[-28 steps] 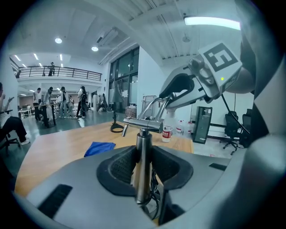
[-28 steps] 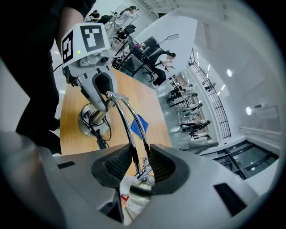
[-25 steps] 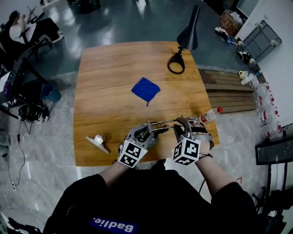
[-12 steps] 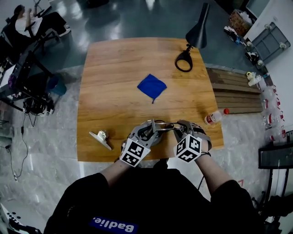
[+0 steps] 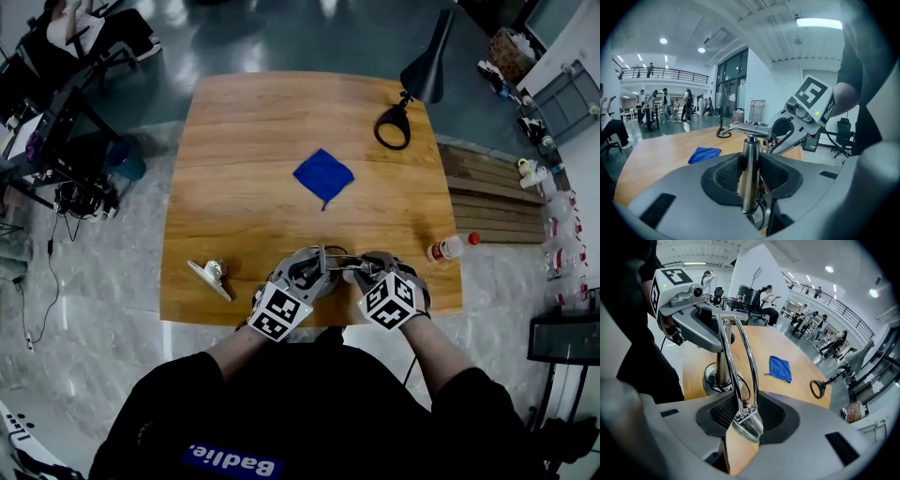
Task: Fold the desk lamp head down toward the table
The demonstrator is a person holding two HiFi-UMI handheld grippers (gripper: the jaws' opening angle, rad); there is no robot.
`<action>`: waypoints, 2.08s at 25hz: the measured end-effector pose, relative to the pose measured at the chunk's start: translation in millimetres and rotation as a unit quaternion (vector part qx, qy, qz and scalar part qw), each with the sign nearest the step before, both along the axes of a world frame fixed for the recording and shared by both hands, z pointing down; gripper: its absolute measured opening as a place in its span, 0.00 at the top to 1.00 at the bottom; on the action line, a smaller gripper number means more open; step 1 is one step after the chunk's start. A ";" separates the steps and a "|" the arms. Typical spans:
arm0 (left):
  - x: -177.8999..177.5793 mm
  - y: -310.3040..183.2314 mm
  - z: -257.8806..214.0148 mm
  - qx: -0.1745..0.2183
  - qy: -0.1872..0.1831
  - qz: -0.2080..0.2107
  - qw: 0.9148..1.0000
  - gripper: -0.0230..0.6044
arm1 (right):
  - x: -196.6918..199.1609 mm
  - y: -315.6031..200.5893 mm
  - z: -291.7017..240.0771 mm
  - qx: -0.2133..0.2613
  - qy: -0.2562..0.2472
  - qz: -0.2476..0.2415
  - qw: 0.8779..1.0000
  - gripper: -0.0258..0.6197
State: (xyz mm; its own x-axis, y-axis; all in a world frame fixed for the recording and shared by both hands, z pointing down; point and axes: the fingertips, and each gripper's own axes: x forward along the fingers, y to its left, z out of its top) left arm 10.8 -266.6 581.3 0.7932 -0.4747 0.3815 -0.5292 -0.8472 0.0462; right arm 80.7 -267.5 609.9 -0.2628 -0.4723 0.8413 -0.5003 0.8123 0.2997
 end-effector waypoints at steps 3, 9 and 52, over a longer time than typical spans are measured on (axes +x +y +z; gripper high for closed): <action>0.6 -0.1 0.5 0.001 -0.002 0.002 1.000 0.77 | 0.2 -0.6 1.4 -0.003 -0.005 0.002 1.000 0.77; -1.8 0.7 1.8 -0.005 -0.015 0.005 1.000 0.77 | -2.2 -1.3 4.0 -0.009 -0.007 0.011 1.000 0.77; 59.2 294.9 -174.7 0.036 0.117 -0.092 0.988 0.77 | 27.8 298.2 -187.6 0.058 -0.466 0.030 0.883 0.86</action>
State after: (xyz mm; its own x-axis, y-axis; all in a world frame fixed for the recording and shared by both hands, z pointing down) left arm 70.0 28.2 406.6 0.7530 -0.6389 0.1573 -0.6571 -0.7427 0.1288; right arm 108.5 30.7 422.3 -0.7864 -0.5777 0.2186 -0.6147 0.7669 -0.1846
